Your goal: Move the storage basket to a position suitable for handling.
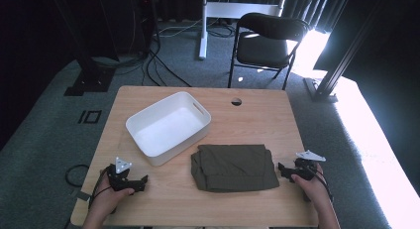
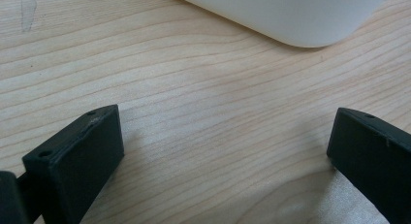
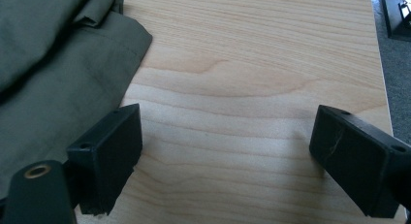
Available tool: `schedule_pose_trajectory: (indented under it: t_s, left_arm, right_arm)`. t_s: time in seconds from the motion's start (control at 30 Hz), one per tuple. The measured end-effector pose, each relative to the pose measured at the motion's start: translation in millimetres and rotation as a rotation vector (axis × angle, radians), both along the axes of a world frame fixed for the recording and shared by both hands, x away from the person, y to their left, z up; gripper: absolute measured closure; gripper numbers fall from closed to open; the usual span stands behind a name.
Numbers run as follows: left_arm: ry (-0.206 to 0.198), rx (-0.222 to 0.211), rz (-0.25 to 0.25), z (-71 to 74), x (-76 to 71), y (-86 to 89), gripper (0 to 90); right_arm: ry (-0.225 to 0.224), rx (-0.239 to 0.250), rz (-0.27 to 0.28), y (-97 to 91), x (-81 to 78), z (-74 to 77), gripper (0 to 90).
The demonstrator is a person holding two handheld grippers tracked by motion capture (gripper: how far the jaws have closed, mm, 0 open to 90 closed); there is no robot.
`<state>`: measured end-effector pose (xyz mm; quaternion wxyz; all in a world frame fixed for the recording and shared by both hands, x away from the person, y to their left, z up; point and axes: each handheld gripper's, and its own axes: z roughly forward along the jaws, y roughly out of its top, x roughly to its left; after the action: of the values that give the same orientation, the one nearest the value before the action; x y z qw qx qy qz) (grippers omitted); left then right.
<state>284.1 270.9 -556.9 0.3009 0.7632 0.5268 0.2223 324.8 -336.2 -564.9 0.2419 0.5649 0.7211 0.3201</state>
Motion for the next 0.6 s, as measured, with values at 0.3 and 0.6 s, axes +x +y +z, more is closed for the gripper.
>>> schedule_pose_trajectory:
  t_s: [0.3, 0.6]
  left_arm:
    - [0.0, 0.0, 0.01, 0.1, -1.7, 0.4, 1.0]
    - [0.004, -0.007, -0.017, 1.6, -1.8, -1.3, 1.1]
  right_arm:
    - [0.0, -0.001, 0.02, -1.3, 1.6, 0.2, 11.5]
    - [-0.003, 0.003, 0.02, -1.4, 7.7, 0.5, 11.7]
